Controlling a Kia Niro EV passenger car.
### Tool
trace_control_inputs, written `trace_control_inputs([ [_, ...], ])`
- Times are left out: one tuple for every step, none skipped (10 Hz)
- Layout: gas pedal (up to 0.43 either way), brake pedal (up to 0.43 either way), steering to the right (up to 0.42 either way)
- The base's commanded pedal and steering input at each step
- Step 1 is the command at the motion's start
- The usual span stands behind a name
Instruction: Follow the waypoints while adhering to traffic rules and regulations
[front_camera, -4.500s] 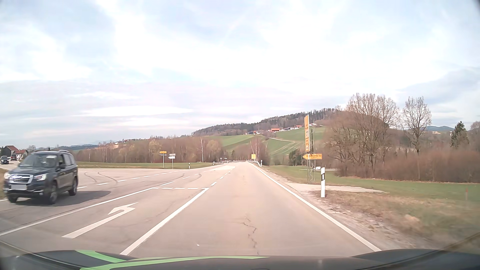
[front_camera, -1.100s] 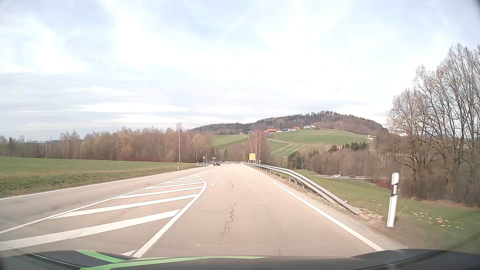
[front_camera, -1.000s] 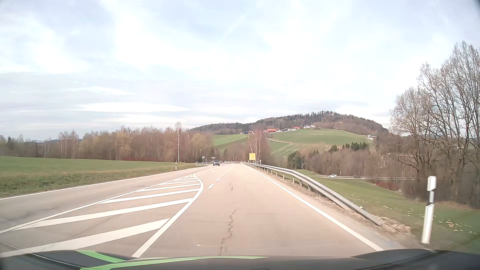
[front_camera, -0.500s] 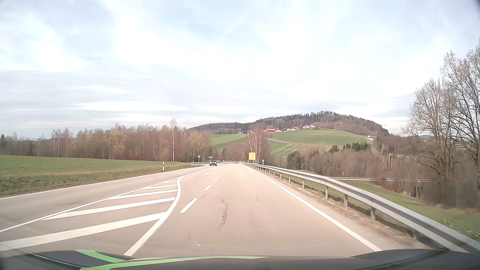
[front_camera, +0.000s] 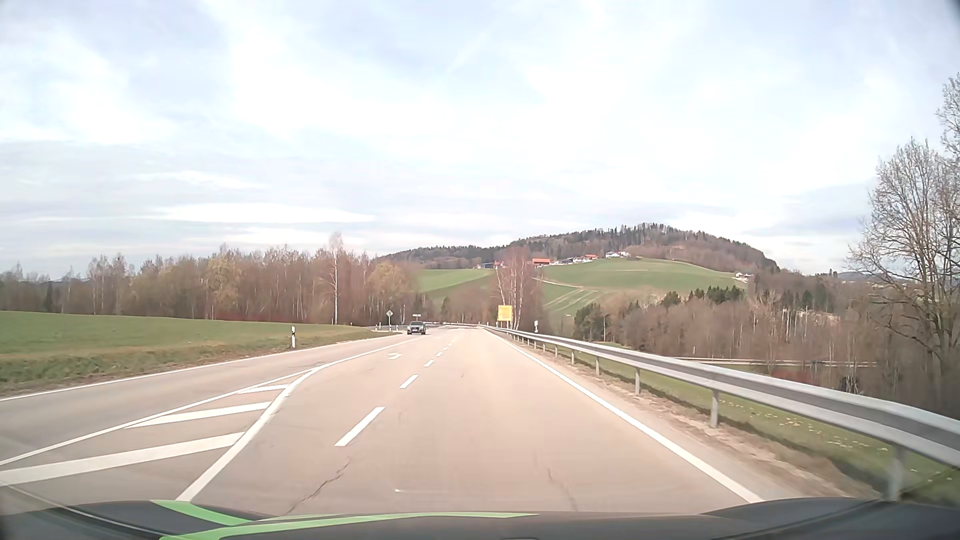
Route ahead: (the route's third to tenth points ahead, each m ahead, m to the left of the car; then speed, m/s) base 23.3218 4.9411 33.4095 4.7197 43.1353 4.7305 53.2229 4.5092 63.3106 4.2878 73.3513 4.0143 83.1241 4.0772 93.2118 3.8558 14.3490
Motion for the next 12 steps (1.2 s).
trace_control_inputs([
  [0.059,0.000,0.001],
  [0.059,0.000,0.001],
  [0.059,0.000,0.001],
  [0.059,0.000,0.001],
  [0.059,0.000,0.001],
  [0.059,0.000,0.001],
  [0.059,0.000,0.001],
  [0.059,0.000,0.001],
  [0.067,0.000,0.000],
  [0.079,0.000,0.000],
  [0.087,0.000,0.000],
  [0.098,0.000,0.000],
])
